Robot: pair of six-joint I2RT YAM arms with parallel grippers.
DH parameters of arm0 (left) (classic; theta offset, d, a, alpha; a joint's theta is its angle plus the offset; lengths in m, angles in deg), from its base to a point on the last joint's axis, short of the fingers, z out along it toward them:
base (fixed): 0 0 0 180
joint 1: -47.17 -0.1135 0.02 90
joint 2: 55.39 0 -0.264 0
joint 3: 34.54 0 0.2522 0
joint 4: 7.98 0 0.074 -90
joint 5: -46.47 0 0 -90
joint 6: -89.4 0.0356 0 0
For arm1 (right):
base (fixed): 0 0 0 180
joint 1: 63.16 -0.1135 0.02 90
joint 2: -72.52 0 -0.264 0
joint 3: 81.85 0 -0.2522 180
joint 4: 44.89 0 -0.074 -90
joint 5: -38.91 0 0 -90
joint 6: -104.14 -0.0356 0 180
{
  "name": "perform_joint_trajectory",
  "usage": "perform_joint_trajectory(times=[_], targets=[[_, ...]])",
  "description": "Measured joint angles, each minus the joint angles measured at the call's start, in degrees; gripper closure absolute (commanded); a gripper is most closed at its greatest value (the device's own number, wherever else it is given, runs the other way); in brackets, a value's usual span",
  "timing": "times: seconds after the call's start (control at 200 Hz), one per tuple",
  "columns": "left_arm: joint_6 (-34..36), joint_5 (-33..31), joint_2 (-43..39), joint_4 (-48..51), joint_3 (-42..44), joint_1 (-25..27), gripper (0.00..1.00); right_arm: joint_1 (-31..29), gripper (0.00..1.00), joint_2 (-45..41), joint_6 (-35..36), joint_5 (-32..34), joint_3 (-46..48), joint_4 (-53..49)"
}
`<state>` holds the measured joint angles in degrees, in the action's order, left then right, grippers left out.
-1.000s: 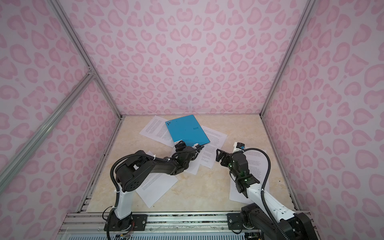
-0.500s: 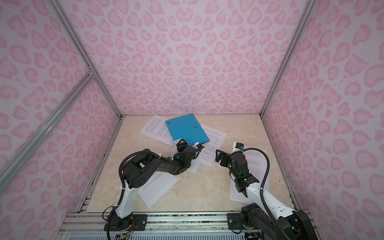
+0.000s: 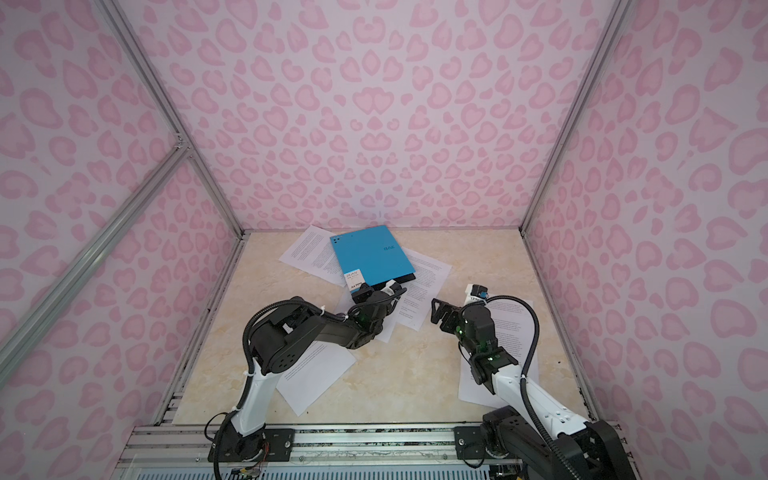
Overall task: Put the files into the folder
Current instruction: 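Grip the blue folder cover with the left gripper and lift it open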
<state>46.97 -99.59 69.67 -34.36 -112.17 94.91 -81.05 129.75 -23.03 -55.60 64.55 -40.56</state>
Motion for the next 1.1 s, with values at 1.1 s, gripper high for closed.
perform_joint_trajectory(times=[1.1], targets=[[-68.9,5.2,-63.1,32.4,22.4,3.6,0.97,-0.9,0.02,7.8,1.8,-3.9,-3.5,0.5]])
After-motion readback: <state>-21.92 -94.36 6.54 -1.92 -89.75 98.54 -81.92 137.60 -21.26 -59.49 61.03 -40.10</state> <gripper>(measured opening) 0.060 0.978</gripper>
